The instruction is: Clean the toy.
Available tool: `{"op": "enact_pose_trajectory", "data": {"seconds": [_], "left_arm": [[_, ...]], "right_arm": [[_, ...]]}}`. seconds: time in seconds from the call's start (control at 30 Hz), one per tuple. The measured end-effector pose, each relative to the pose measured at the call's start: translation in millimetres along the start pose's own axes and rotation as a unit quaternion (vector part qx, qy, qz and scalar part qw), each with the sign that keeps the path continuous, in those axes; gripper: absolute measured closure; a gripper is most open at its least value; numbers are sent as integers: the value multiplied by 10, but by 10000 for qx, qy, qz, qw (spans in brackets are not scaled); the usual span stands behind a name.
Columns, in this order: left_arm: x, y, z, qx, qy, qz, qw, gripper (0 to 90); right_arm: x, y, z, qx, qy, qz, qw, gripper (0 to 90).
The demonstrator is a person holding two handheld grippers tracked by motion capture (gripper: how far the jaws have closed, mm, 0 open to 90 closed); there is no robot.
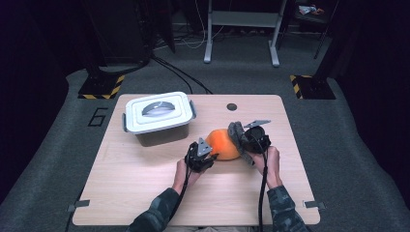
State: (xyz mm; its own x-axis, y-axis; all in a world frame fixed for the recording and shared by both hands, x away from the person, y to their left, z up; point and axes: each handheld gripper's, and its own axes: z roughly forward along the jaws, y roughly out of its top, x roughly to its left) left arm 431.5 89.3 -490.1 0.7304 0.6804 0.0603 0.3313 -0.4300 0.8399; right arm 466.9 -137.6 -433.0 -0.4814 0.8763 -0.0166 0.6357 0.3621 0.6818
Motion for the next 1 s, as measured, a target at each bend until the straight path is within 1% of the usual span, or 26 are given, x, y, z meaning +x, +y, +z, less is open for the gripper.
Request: {"op": "enact_pose_trajectory", "data": {"seconds": [0.03, 0.1, 0.13, 0.17, 0.2, 0.3, 0.33, 0.43, 0.47, 0.5, 0.53, 0.57, 0.6, 0.63, 0.67, 0.7, 0.77, 0.8, 0.83, 0.87, 1.0], "left_arm": [[3, 5, -3, -14, -13, -35, 10000, 734], [16, 24, -16, -17, -115, -151, 9998, 762], [19, 40, -24, -17, -139, -222, 9997, 770], [21, 58, -34, -30, -187, -306, 9994, 773], [28, 78, -49, -40, -253, -400, 9989, 775], [25, 132, -95, -112, -374, -564, 9976, 777], [22, 147, -110, -128, -422, -598, 9972, 777], [6, 180, -144, -134, -508, -705, 9961, 776], [-3, 185, -148, -126, -527, -706, 9960, 775], [-14, 187, -145, -121, -513, -688, 9962, 775], [-19, 186, -140, -109, -513, -724, 9960, 774], [-14, 182, -129, -50, -472, -716, 9963, 773], [-6, 171, -116, -15, -449, -754, 9961, 772], [7, 159, -108, -18, -443, -818, 9957, 771], [19, 151, -104, -25, -452, -866, 9952, 770], [18, 148, -100, -36, -428, -916, 9949, 770], [12, 152, -97, -21, -414, -897, 9951, 769], [10, 154, -99, 6, -424, -885, 9952, 768], [6, 156, -95, 18, -410, -879, 9953, 768], [6, 156, -94, 10, -407, -899, 9951, 767], [20, 151, -90, 6, -427, -949, 9946, 762]], "right_arm": [[-9, -2, -16, -28, -6, 7, 10000, 749], [-15, 2, -70, -89, 1, 42, 10000, 749], [-10, 11, -102, -131, -13, 64, 9999, 749], [-12, 21, -142, -174, 15, -20, 9998, 749], [11, 35, -186, -198, 39, 15, 9998, 749], [97, 96, -322, -331, 75, -161, 9993, 749], [141, 120, -360, -382, 110, -181, 9990, 749], [291, 183, -433, -427, 241, -423, 9979, 749], [346, 196, -434, -427, 315, -459, 9975, 749], [395, 207, -410, -404, 377, -544, 9970, 749], [440, 213, -367, -329, 397, -600, 9969, 749], [473, 213, -303, -246, 373, -639, 9970, 749], [486, 208, -245, -205, 303, -708, 9968, 749], [493, 203, -207, -207, 291, -700, 9969, 750], [488, 201, -188, -213, 320, -703, 9968, 750], [487, 201, -176, -237, 301, -666, 9970, 749], [490, 199, -172, -228, 272, -652, 9972, 750], [479, 199, -177, -223, 249, -731, 9968, 749], [479, 197, -182, -217, 232, -688, 9971, 749], [465, 191, -191, -197, 215, -698, 9971, 749], [384, 157, -204, -180, 128, -577, 9981, 748]]}}
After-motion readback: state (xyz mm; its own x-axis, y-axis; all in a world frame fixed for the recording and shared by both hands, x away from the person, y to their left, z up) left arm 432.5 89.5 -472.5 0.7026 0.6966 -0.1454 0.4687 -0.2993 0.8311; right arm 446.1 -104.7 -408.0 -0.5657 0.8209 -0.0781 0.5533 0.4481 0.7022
